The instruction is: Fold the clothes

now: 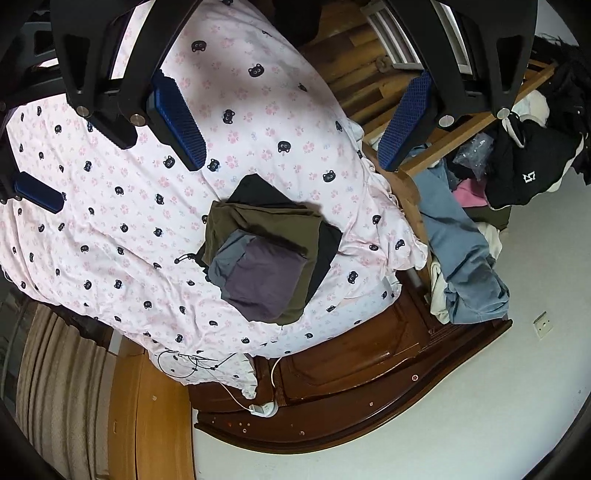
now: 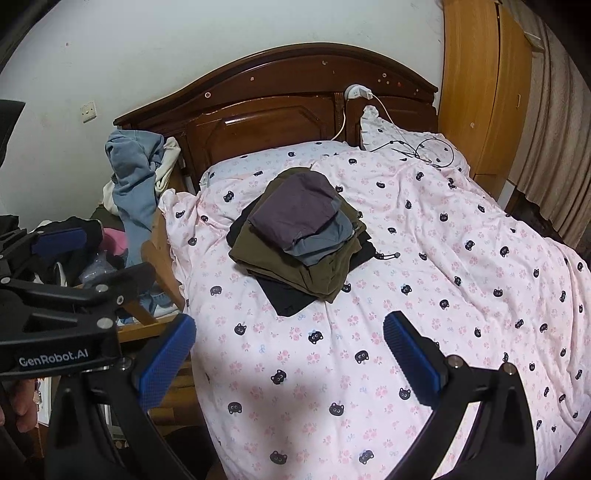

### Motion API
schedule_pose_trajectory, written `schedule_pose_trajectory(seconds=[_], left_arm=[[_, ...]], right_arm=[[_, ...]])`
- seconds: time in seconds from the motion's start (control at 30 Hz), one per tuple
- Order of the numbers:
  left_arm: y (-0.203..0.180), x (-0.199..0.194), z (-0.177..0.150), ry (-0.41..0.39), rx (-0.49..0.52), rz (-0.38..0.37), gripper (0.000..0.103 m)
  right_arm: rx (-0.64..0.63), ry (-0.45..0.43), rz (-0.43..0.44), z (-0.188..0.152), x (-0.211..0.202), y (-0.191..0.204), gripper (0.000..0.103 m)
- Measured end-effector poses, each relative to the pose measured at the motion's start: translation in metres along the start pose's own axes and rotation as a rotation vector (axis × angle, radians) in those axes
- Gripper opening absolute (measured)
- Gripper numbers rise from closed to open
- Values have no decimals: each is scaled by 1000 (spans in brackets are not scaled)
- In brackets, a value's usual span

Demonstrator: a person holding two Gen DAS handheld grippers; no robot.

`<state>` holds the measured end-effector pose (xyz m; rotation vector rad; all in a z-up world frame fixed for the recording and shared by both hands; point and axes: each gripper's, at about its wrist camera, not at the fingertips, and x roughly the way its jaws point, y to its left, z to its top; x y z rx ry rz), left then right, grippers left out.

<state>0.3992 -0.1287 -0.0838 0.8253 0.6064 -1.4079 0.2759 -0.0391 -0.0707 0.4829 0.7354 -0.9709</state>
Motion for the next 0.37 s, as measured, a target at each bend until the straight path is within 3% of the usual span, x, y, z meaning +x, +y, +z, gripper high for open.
schedule_pose_trajectory(seconds=[0.37], left_arm=[[0, -4, 0, -16, -2, -26, 93]], right_arm=[[-29, 19, 12, -3, 2, 9, 103]])
